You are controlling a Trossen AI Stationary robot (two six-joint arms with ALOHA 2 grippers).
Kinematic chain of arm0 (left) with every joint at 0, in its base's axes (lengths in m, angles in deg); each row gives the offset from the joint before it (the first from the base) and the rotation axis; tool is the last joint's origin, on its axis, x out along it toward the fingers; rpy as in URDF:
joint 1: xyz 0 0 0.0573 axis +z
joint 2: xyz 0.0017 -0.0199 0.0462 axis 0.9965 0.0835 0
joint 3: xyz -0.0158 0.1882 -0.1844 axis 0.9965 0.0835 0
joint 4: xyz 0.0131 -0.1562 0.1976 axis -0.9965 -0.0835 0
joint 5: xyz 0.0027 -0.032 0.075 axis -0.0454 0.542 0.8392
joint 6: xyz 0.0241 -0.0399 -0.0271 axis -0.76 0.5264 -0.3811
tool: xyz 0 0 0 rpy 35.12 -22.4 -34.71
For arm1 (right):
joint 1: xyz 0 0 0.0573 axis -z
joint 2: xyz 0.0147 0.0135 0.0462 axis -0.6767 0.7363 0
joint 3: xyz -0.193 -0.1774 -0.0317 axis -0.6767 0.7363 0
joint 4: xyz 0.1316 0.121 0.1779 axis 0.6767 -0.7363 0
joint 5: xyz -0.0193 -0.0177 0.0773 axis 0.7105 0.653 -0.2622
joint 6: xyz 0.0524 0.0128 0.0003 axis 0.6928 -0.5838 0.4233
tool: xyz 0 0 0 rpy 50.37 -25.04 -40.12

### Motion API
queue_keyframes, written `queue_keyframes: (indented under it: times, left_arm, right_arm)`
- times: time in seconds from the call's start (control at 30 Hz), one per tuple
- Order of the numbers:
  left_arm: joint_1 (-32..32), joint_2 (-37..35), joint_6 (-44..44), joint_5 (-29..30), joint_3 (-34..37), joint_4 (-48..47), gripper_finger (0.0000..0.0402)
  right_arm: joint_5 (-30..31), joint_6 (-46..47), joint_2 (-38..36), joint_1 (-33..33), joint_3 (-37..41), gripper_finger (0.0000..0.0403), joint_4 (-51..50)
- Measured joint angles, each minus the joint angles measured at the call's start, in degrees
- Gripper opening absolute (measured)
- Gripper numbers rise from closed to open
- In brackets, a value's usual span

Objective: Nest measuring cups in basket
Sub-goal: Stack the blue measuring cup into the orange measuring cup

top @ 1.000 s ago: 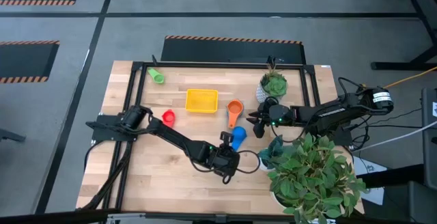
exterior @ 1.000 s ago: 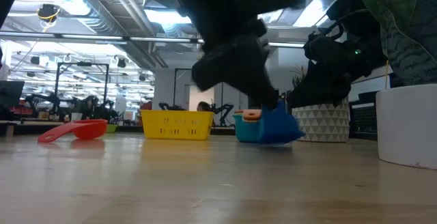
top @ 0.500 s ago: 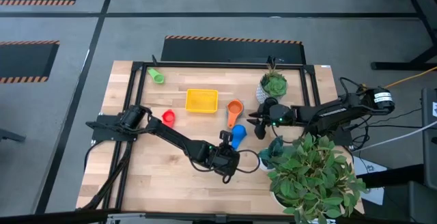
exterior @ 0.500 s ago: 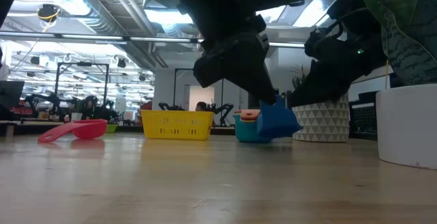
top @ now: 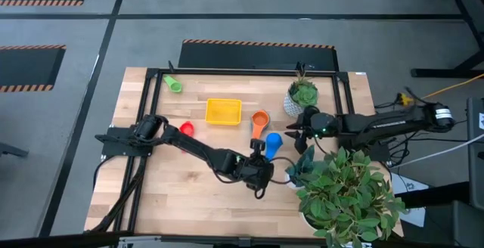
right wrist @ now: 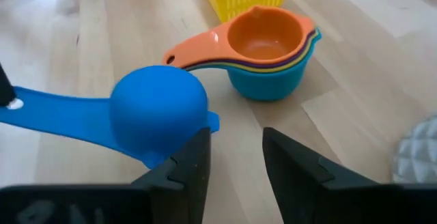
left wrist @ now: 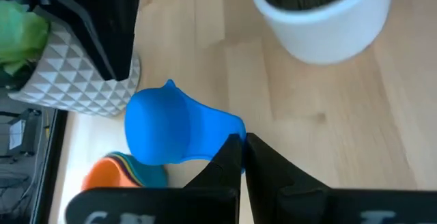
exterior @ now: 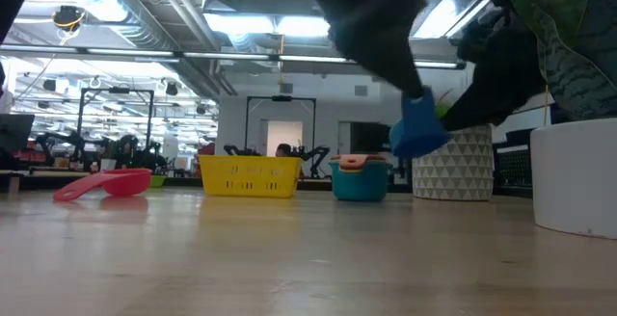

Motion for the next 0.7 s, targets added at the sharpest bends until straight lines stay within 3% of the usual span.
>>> queue_keyframes:
  times: [0.33,0.53,0.7]
  left_arm:
    - [1.80,0.00,-0.02,-1.06,-12.25,-11.65,0.0000]
    - [3.07,-0.22,0.02,-1.13,-19.92,-20.70,0.0000]
    - [4.31,-4.04,1.35,-1.26,-21.93,-27.38,0.0000]
  right_arm:
    - [0.07,-1.38,-10.58,0.00,0.00,0.0138,-6.78]
    - [0.07,-1.52,-13.14,0.00,0.00,0.0138,-7.16]
    - [0.09,-1.51,-13.06,0.02,0.00,0.0138,-7.11]
